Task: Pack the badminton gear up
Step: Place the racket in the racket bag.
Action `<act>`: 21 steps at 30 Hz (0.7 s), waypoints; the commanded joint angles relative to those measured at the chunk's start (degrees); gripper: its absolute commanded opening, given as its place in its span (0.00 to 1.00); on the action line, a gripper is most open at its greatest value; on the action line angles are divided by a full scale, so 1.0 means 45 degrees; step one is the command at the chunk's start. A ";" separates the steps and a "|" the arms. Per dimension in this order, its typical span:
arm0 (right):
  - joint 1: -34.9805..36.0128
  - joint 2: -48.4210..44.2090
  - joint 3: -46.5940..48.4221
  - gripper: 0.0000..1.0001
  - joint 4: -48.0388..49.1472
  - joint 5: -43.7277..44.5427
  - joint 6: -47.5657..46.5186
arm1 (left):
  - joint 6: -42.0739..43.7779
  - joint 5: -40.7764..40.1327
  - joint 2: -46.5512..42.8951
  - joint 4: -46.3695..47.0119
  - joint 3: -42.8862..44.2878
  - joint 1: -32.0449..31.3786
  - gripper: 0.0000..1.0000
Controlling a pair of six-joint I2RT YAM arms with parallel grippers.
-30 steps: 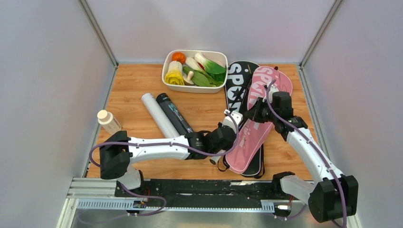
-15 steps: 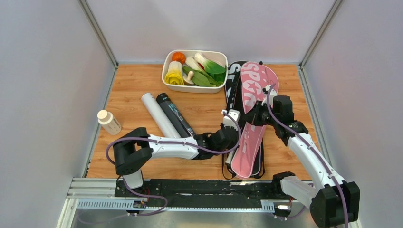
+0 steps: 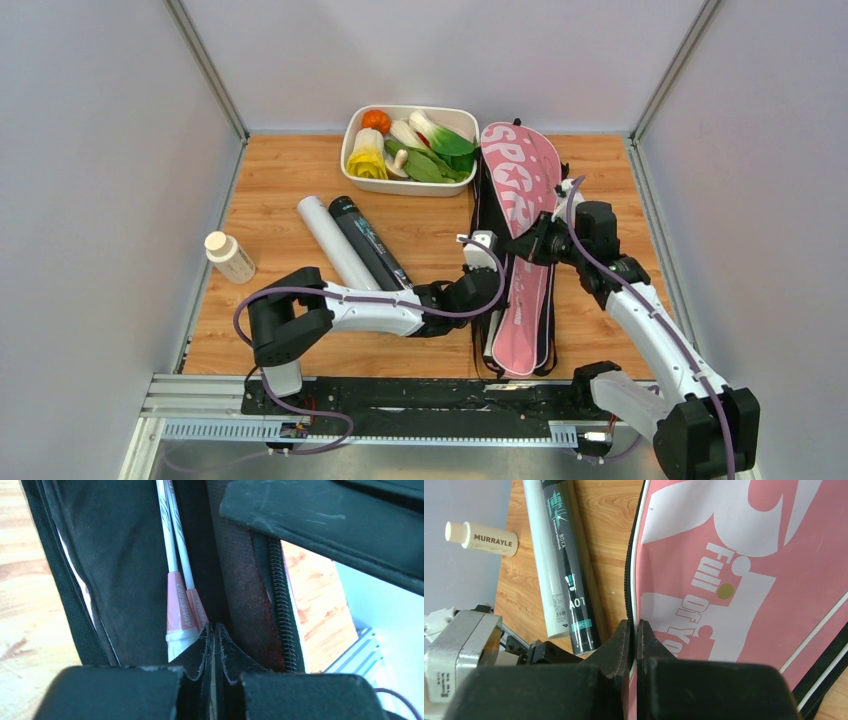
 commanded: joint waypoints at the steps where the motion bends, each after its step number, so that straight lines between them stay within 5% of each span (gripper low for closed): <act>1: 0.0184 -0.0462 0.0058 0.00 0.1457 -0.1070 0.1352 | -0.2386 -0.0272 0.0177 0.0072 0.0287 0.0103 0.05; 11: 0.0060 -0.0935 -0.0297 0.00 0.2156 -0.1587 0.2815 | -0.3230 0.0578 0.0720 0.1101 0.0631 0.0329 0.01; 18: -0.0298 -0.1321 -0.0488 0.00 0.2106 -0.0889 0.2202 | -0.1245 0.0840 -0.1559 -0.0612 -0.0131 0.0403 0.35; 21: -0.0527 -0.1371 -0.0438 0.00 0.2123 -0.0769 0.1895 | -0.0588 0.1131 -0.2610 -0.2443 0.0135 0.0429 0.41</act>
